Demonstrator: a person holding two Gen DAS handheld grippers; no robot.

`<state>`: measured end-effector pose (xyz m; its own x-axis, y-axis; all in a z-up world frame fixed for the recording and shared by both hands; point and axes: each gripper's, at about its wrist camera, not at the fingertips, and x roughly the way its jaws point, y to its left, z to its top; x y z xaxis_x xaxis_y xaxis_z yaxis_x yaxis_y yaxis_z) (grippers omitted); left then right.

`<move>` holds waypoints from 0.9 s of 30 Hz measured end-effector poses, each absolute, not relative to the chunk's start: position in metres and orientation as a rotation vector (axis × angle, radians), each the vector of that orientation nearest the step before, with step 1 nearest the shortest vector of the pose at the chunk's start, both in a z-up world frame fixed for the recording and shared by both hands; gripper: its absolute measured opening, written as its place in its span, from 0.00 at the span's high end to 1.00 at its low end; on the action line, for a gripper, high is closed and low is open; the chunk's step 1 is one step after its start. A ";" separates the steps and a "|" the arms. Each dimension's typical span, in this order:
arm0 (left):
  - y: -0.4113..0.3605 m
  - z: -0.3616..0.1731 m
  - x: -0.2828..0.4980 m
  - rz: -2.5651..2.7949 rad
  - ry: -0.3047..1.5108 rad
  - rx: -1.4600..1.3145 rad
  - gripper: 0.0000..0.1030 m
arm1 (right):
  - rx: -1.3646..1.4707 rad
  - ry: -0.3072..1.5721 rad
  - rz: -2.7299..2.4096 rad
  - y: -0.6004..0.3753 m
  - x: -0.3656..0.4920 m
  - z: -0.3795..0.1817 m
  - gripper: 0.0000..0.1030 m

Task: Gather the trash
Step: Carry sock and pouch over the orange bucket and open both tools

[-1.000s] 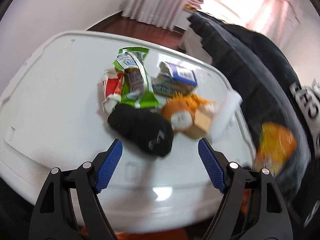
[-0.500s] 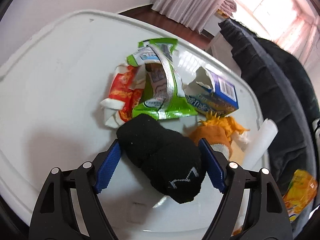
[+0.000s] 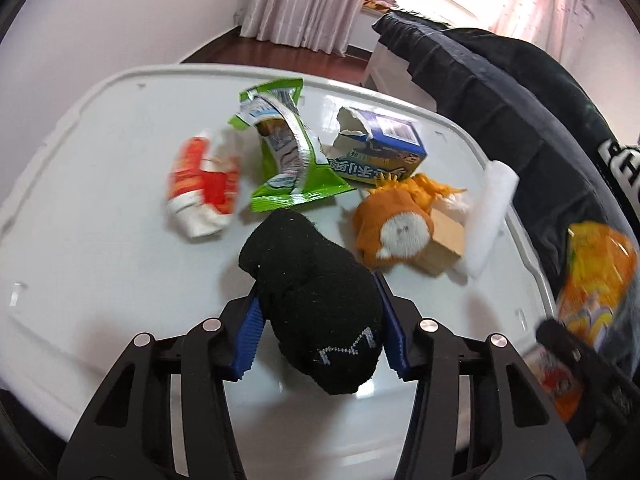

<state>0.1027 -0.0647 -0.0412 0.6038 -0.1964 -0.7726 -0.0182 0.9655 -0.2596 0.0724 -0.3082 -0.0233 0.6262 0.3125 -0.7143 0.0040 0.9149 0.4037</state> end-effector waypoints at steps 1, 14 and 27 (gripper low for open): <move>-0.062 -0.037 0.098 -0.106 0.916 -0.247 0.52 | 0.381 0.879 0.186 -0.307 0.072 -0.023 0.63; -0.061 -0.002 -0.014 -0.117 0.881 -0.016 0.52 | 0.269 0.840 0.284 -0.282 0.054 -0.014 0.63; -0.050 -0.056 -0.068 -0.141 1.093 -0.034 0.52 | 0.104 0.998 0.427 -0.237 -0.051 -0.040 0.62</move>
